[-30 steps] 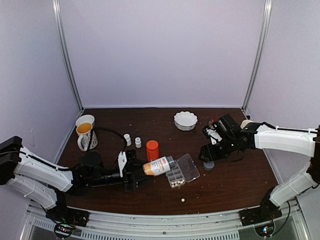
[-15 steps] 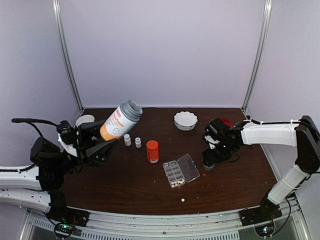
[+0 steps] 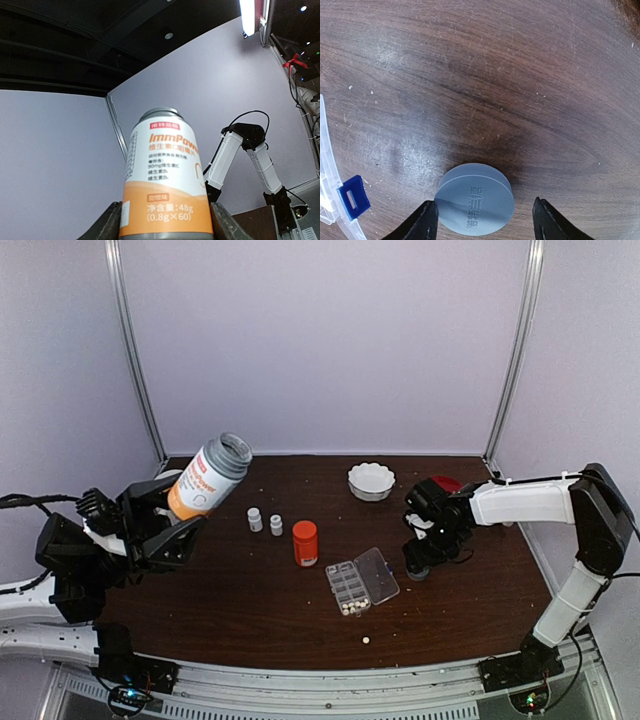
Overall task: Sort the pills into containers
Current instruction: Pick up the lid of the pill bottle from the center of the board, then close the lid of the pill bottle on the pill bottle.
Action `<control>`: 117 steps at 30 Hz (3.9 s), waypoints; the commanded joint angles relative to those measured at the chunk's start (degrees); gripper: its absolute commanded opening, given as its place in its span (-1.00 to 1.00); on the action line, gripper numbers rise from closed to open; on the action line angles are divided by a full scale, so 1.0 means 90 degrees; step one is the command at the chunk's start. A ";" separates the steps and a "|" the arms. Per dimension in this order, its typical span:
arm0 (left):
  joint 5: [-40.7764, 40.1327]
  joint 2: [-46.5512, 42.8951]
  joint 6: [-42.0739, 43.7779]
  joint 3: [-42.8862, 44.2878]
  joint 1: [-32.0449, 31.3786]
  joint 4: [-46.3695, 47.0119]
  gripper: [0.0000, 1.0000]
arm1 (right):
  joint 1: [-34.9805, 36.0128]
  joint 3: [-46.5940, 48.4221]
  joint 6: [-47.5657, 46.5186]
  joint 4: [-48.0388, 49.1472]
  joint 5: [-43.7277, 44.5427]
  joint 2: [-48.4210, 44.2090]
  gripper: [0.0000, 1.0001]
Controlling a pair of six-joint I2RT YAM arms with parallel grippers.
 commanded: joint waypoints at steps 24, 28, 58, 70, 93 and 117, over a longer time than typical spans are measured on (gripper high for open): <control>-0.0073 -0.0162 0.0223 -0.0082 -0.0035 0.0005 -1.00 | -0.0054 -0.0006 -0.0099 0.0021 -0.0197 -0.0044 0.34; -0.0068 -0.0158 0.0220 -0.0072 -0.0042 0.0009 -1.00 | -0.0039 -0.0026 -0.0110 -0.0008 -0.0132 0.0041 0.35; -0.0073 -0.0153 0.0148 -0.0186 -0.0036 0.0181 -1.00 | 0.0083 0.0122 -0.0166 -0.0094 0.0091 0.0306 0.02; 0.0062 0.0004 0.0043 -0.0138 -0.0043 0.0243 -1.00 | 0.0083 0.0544 -0.0134 -0.0507 -0.0009 -0.1589 -0.22; 0.0723 0.2499 -0.2129 0.0302 -0.0040 0.2063 -1.00 | 0.1554 0.1708 -0.0963 0.2714 -0.4401 -0.3543 -0.33; 0.0797 0.2534 -0.2654 0.0804 -0.0036 0.0791 -1.00 | 0.2421 0.2791 -0.2579 0.1331 -0.4260 -0.2651 -0.32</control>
